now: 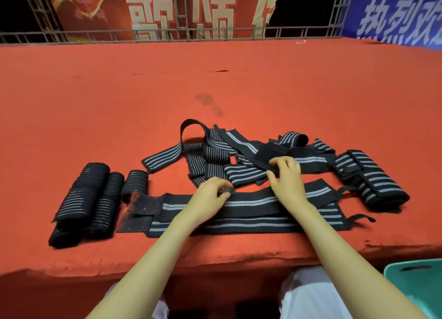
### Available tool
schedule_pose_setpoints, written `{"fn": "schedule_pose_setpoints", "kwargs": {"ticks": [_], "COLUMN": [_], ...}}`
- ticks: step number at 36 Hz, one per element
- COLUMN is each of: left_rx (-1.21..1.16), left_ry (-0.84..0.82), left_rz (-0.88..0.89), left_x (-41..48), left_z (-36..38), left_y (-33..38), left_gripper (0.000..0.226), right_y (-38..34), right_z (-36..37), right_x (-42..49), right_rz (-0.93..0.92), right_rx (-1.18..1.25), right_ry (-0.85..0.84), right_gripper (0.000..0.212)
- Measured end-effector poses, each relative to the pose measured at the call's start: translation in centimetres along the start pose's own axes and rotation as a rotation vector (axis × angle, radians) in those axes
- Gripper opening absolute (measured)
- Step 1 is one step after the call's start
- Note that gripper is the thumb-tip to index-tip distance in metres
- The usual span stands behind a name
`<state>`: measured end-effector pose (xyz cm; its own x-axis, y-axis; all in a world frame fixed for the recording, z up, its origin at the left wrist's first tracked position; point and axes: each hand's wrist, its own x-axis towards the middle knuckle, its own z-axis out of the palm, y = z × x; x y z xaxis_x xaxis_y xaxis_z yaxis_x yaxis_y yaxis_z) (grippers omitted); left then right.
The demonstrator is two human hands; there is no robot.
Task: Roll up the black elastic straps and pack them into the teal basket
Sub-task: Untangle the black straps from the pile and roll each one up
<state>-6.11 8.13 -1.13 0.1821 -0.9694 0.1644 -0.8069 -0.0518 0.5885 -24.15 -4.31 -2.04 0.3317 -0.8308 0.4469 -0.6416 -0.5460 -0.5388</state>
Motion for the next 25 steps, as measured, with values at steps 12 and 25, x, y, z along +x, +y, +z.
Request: {"fn": "schedule_pose_setpoints", "kwargs": {"ticks": [12, 25], "left_rx": [-0.211, 0.062], "left_ry": [0.074, 0.208], "left_rz": [-0.113, 0.272], "left_x": [7.0, 8.2], "left_z": [1.5, 2.5], "left_y": [3.4, 4.5], "left_gripper": [0.026, 0.075], "right_y": [-1.8, -0.9], "right_z": [1.0, -2.1], "right_x": [8.0, 5.3], "right_rz": [0.192, 0.021], "right_rx": [-0.298, 0.272], "right_ry": [-0.152, -0.21], "right_gripper": [0.038, 0.025]}}
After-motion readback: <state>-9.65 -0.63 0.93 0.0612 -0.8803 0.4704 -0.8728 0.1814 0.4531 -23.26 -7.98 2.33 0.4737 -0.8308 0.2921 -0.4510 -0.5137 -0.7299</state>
